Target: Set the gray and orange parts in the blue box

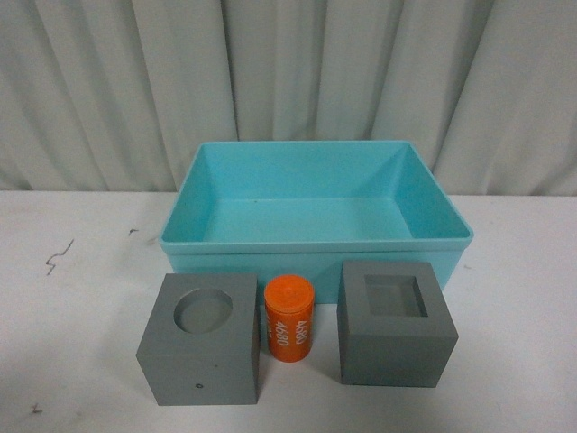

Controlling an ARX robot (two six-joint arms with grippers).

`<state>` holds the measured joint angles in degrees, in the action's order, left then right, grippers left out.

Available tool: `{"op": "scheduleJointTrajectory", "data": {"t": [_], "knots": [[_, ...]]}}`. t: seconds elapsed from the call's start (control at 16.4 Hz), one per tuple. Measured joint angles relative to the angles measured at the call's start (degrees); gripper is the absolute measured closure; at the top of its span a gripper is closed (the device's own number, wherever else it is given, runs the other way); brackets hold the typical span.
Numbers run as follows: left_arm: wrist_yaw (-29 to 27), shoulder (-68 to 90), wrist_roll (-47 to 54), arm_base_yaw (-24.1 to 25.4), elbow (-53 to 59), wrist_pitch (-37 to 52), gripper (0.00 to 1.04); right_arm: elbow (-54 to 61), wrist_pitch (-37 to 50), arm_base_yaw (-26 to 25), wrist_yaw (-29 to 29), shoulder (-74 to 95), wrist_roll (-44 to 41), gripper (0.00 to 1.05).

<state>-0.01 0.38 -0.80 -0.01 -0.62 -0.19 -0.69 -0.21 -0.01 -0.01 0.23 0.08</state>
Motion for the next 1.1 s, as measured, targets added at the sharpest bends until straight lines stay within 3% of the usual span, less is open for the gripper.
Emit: {"op": "scheduleJointTrajectory", "data": {"t": [1.1], "knots": [[0.0, 0.0, 0.0, 0.0, 0.0, 0.0, 0.07, 0.0, 0.0, 0.0, 0.0, 0.0, 0.0, 0.06]]}}
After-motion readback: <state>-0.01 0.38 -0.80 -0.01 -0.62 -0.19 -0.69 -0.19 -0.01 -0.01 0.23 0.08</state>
